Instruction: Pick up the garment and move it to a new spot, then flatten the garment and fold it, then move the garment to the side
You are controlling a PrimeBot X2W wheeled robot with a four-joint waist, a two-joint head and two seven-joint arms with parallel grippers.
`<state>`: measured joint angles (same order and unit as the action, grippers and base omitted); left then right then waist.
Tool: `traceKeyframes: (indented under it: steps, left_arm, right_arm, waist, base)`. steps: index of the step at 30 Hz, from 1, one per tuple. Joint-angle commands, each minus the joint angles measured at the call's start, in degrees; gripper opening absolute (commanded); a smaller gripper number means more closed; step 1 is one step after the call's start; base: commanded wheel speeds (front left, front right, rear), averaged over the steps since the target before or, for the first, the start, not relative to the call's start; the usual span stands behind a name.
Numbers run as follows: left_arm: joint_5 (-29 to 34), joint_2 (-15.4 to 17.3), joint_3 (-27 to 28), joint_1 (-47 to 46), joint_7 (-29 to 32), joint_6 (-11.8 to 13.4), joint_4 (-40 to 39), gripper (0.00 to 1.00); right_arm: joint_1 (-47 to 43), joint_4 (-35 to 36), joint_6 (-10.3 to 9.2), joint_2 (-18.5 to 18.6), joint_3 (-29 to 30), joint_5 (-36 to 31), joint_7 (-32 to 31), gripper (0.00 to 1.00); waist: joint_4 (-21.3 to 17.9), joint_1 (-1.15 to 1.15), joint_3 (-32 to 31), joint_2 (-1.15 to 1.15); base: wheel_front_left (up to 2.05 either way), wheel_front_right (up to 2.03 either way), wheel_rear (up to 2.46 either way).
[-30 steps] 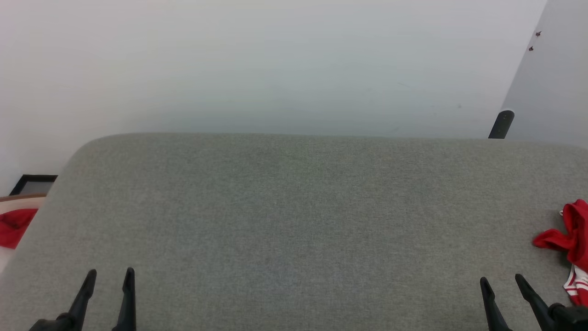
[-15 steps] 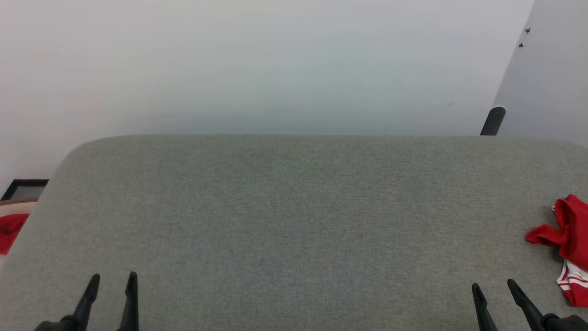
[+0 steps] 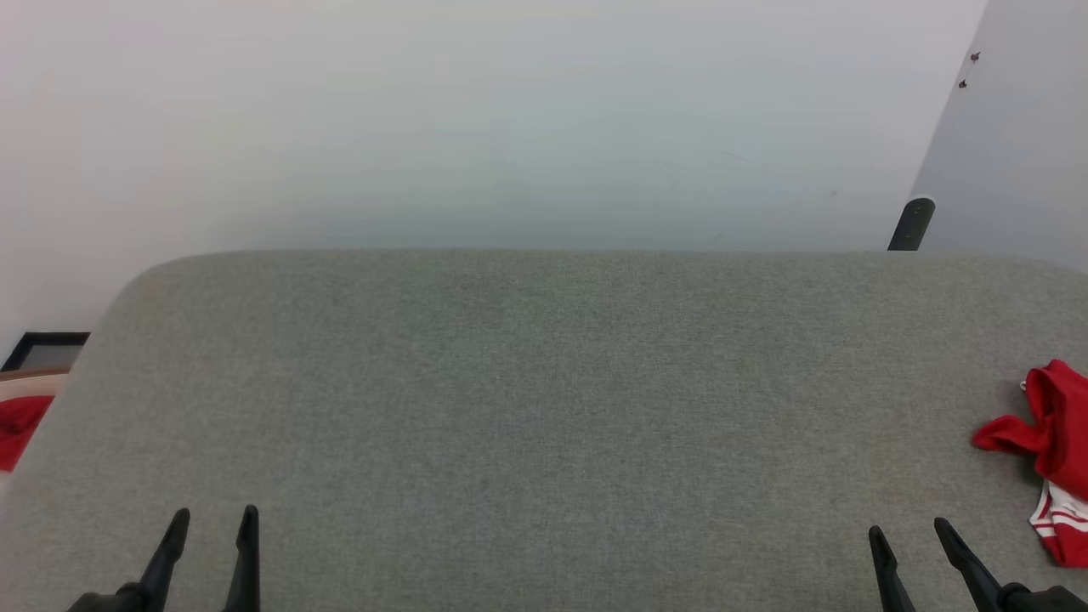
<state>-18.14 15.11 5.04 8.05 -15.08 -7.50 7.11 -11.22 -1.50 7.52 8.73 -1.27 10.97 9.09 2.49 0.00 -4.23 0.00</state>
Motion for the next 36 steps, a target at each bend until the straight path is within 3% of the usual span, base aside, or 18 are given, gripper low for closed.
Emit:
traceKeyframes:
  steps: [1, 6, 7, 13, 36]
  left_arm:
    - [0.1, 0.2, -0.1, -0.2, 0.0, 0.0, 0.1, 1.0]
    - [0.2, 0.4, -0.4, 0.0, 0.0, 0.0, 0.0, 1.0]
    - [0.0, 0.4, -0.5, 0.0, 0.0, 0.0, 0.0, 0.0]
    - [-0.4, -2.1, -1.3, 1.2, 0.1, 0.0, 2.9, 0.0]
    - [-21.9, -5.0, -0.4, -3.5, 6.4, 0.0, 4.0, 0.0]
  right_arm:
    - [-0.7, -0.1, -0.07, 0.1, -0.1, 0.3, 0.4, 1.0]
    - [-0.8, -0.4, -0.07, 0.2, -0.3, 0.3, 0.6, 1.0]
    - [-0.8, -0.4, -0.07, 0.2, -0.3, 0.3, 0.7, 0.0]
    - [-0.4, -3.2, 0.01, -0.7, -0.7, 0.4, -0.1, 0.0]
    - [4.9, -5.8, 0.0, -1.5, 0.9, 24.8, -3.9, 0.0]
  waist:
    - [0.1, 0.0, 0.0, 0.0]
    - [0.2, 0.0, 0.0, 0.0]
    - [0.3, 0.0, 0.0, 0.0]
    - [0.2, 0.0, 0.0, 0.0]
    - [-0.3, 0.0, 0.8, 0.0]
  base:
    - [0.0, 0.0, 0.0]
    - [0.0, 0.0, 0.0]
    - [0.0, 0.0, 0.0]
    - [0.0, 0.0, 0.0]
    - [0.0, 0.0, 0.0]
